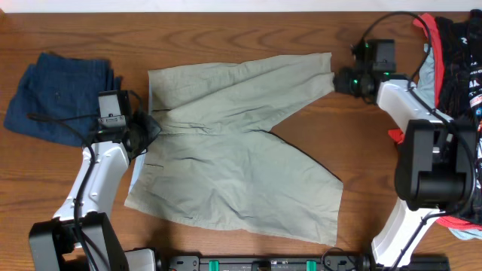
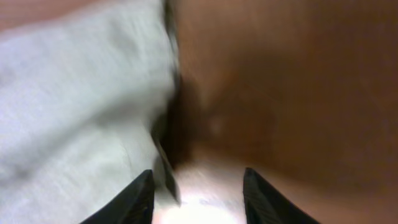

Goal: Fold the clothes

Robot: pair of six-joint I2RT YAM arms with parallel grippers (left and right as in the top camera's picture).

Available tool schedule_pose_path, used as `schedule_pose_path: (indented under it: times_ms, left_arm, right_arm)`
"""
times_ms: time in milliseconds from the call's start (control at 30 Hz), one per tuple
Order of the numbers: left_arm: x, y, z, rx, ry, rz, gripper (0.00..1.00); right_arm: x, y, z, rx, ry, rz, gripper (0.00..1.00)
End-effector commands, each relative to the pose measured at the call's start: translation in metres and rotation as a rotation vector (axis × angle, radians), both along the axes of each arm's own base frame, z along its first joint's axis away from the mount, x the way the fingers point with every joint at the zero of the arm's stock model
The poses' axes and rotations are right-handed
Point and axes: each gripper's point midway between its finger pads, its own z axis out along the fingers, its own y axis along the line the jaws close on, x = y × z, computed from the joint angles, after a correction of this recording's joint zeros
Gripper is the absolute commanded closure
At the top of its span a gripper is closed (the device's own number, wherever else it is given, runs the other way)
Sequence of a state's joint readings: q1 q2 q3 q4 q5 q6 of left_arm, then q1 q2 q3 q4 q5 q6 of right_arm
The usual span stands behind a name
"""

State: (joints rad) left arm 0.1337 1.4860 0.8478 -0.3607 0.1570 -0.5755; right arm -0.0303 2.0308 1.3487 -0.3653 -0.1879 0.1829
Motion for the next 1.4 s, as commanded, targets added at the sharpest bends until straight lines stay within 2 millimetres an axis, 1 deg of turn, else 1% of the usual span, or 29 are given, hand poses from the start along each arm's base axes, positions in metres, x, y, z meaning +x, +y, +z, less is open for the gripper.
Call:
schedule_pose_path:
  times_ms: [0, 67, 100, 167, 300, 400, 467, 500, 567, 633, 667, 767, 833, 900, 1000, 1133, 1200, 1267, 1367]
  left_arm:
    - [0.0, 0.004, -0.002, 0.021, 0.009, 0.003, 0.94]
    - [0.0, 0.004, -0.002, 0.021, 0.009, 0.003, 0.94]
    - [0.0, 0.004, -0.002, 0.021, 0.009, 0.003, 0.94]
    - [0.0, 0.004, -0.002, 0.021, 0.009, 0.003, 0.94]
    - [0.0, 0.004, -0.002, 0.021, 0.01, 0.003, 0.94]
    - [0.0, 0.004, -0.002, 0.021, 0.01, 0.003, 0.94]
    - [0.0, 0.004, -0.002, 0.021, 0.011, 0.003, 0.94]
    - [0.0, 0.004, -0.002, 0.021, 0.011, 0.003, 0.94]
    - [0.0, 0.004, -0.002, 0.021, 0.011, 0.003, 0.94]
    - [0.0, 0.004, -0.002, 0.021, 0.011, 0.003, 0.94]
    - [0.0, 0.004, -0.002, 0.021, 0.011, 0.003, 0.93]
    - [0.0, 0.004, -0.002, 0.02, 0.011, 0.002, 0.94]
    - [0.0, 0.004, -0.002, 0.02, 0.011, 0.002, 0.94]
    - [0.0, 0.004, -0.002, 0.021, 0.011, 0.003, 0.94]
    - [0.0, 0.004, -0.002, 0.02, 0.011, 0.002, 0.94]
    - [0.0, 0.004, -0.002, 0.02, 0.011, 0.002, 0.94]
    - [0.0, 0.004, -0.002, 0.021, 0.011, 0.003, 0.94]
    - [0.0, 0.004, -0.002, 0.021, 0.011, 0.003, 0.94]
    - [0.0, 0.004, -0.002, 0.021, 0.01, 0.003, 0.94]
  right_arm:
    - [-0.008, 0.008, 0.015, 0.012, 0.003, 0.079, 0.5]
    - [-0.018, 0.019, 0.009, 0.015, 0.031, 0.161, 0.46]
    - [-0.02, 0.023, 0.007, 0.009, 0.038, 0.185, 0.44]
    - [-0.023, 0.033, 0.002, -0.009, 0.04, 0.241, 0.38]
    - [-0.022, 0.048, -0.01, -0.046, 0.042, 0.292, 0.37]
    - [-0.019, 0.058, -0.026, -0.052, 0.047, 0.314, 0.38]
    - [-0.018, 0.065, -0.039, -0.052, 0.053, 0.328, 0.4]
    - [-0.018, 0.069, -0.045, -0.052, 0.055, 0.337, 0.43]
    - [-0.014, 0.076, -0.052, -0.053, 0.043, 0.35, 0.57]
    - [-0.007, 0.081, -0.049, -0.059, 0.007, 0.357, 0.76]
    - [-0.003, 0.082, -0.045, -0.059, -0.016, 0.356, 0.82]
    - [0.013, 0.084, -0.025, -0.053, -0.08, 0.33, 0.93]
    - [0.019, 0.081, -0.012, -0.057, -0.103, 0.313, 0.98]
    - [0.021, 0.078, -0.004, -0.069, -0.112, 0.303, 0.99]
    - [0.015, 0.069, -0.002, -0.084, -0.076, 0.287, 0.99]
    - [-0.011, 0.056, -0.008, -0.087, 0.042, 0.266, 0.99]
    - [-0.024, 0.049, -0.007, -0.074, 0.103, 0.235, 0.99]
    - [-0.039, 0.041, 0.0, -0.065, 0.156, 0.207, 0.99]
    - [-0.053, 0.029, 0.02, -0.061, 0.181, 0.183, 0.99]
